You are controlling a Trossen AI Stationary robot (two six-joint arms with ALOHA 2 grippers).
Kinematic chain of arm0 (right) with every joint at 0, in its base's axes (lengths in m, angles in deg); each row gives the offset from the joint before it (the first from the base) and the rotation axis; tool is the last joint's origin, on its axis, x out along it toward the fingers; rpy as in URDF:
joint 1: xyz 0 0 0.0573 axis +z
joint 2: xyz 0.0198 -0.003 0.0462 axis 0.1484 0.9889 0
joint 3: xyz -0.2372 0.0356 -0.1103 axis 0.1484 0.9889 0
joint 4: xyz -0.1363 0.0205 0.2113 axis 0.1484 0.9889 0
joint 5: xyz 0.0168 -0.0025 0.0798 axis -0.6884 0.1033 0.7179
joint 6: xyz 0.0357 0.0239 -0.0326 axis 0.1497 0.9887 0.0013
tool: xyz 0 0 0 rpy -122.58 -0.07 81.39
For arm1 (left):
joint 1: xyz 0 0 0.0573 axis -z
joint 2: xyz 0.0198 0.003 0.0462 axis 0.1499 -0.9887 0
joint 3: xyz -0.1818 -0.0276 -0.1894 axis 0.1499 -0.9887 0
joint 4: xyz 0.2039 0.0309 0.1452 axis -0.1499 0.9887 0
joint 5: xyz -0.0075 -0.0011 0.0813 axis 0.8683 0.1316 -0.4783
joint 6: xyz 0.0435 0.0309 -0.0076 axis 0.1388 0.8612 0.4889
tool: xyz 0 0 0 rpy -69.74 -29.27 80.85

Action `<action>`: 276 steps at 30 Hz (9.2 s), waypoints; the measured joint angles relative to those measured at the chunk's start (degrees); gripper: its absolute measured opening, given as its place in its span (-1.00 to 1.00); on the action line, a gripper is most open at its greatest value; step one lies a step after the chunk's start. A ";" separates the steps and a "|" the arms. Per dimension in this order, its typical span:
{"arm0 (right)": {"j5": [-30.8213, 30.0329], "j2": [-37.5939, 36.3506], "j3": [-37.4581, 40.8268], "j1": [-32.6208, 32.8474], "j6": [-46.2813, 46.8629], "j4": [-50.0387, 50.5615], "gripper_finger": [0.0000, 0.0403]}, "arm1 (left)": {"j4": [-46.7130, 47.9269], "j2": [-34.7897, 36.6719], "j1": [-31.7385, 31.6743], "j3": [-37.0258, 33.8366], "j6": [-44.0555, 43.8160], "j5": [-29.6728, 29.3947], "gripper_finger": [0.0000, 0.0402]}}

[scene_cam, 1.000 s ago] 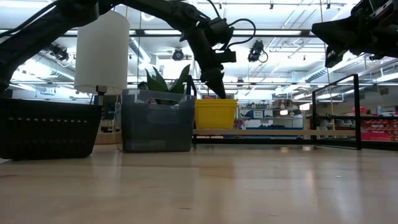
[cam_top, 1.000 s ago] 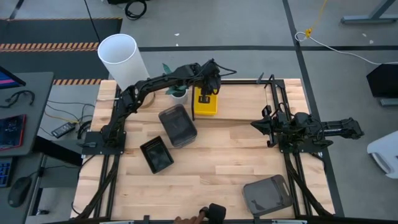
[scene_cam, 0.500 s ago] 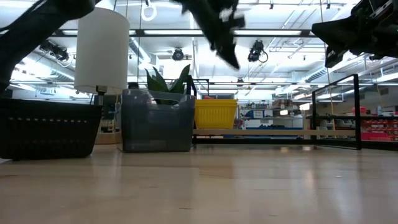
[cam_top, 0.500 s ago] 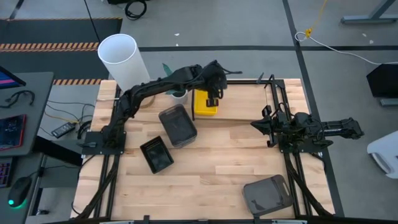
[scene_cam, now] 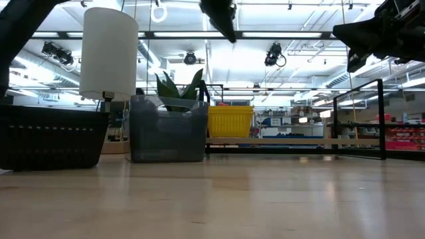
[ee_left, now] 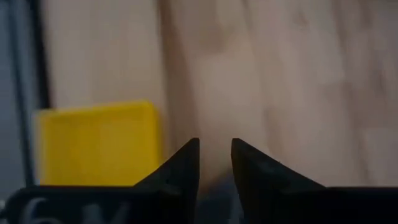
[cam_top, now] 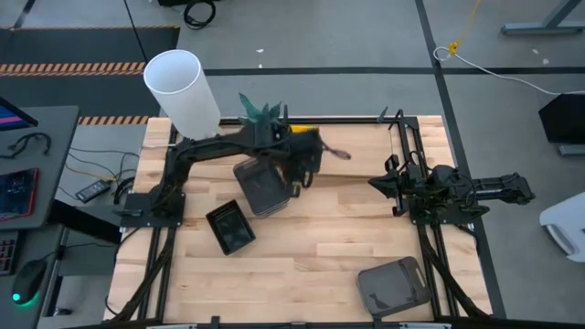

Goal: Stack baskets on shelf by color
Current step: Put the stacked black bins on the shelf, then adjust the black bins on the table

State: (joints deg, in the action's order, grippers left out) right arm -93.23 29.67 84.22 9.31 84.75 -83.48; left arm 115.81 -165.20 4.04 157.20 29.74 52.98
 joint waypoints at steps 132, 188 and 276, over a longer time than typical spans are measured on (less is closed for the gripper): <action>0.12 0.13 -0.04 0.00 0.02 -0.23 -0.91 | -51.69 25.40 7.98 -47.65 -31.30 18.41 -0.94; -0.02 1.14 0.00 0.00 0.01 -1.44 -0.91 | -42.61 -16.61 -7.67 -12.76 0.50 -0.95 -0.94; -0.01 1.53 0.00 0.00 0.01 -1.58 -0.91 | -61.87 -28.61 25.11 0.83 -23.63 11.99 -0.26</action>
State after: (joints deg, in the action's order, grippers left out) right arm -93.24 31.20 84.23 9.31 84.76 -85.07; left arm 53.93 -193.81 29.15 158.03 6.11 64.97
